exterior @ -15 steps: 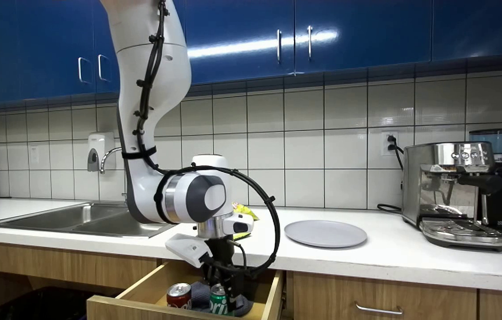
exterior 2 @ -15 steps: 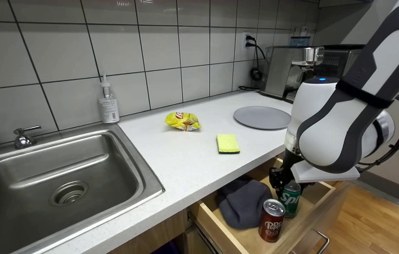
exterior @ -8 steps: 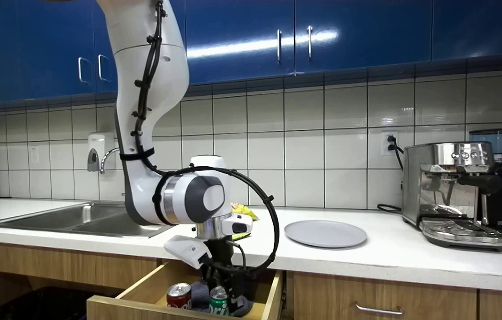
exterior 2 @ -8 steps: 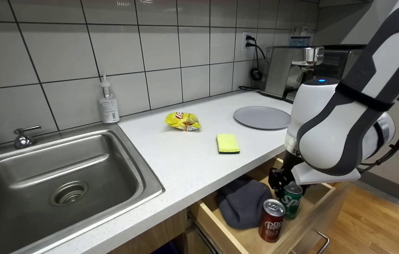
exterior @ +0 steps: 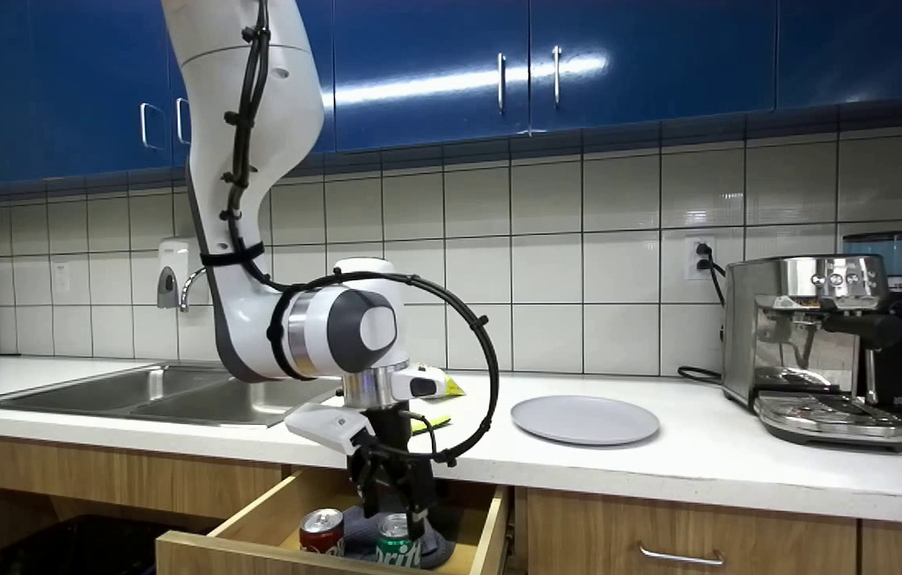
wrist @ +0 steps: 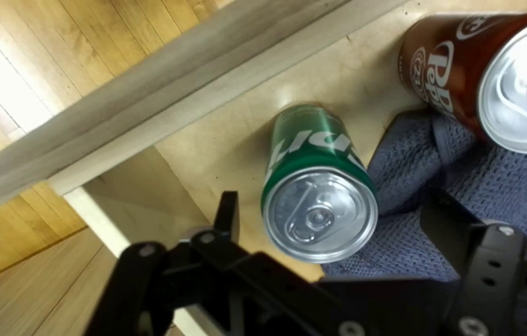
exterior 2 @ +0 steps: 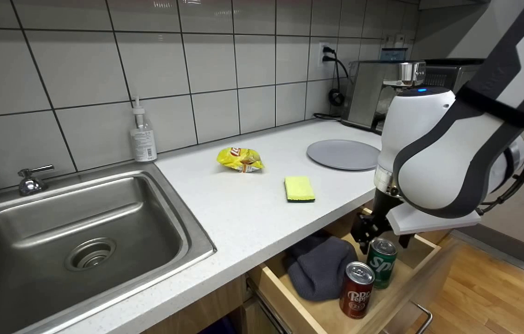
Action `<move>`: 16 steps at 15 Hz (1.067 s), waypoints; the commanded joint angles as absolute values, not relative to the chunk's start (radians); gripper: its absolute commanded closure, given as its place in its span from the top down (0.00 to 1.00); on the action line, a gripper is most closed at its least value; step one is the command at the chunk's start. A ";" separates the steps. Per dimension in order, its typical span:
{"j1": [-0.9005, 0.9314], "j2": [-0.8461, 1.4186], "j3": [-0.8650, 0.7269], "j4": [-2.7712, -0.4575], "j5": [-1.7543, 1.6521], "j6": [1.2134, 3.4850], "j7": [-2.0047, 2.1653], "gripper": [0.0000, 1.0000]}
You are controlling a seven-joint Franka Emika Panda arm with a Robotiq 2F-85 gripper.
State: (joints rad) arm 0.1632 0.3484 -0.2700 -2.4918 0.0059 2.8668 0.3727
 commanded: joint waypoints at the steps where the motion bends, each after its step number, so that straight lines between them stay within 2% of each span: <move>1: 0.167 0.230 -0.282 -2.537 -0.070 2.736 0.375 1.00; 9: 0.108 0.083 -0.214 -2.596 -0.207 2.604 0.352 1.00; 16: 0.045 0.085 -0.070 -2.630 0.057 2.606 0.092 1.00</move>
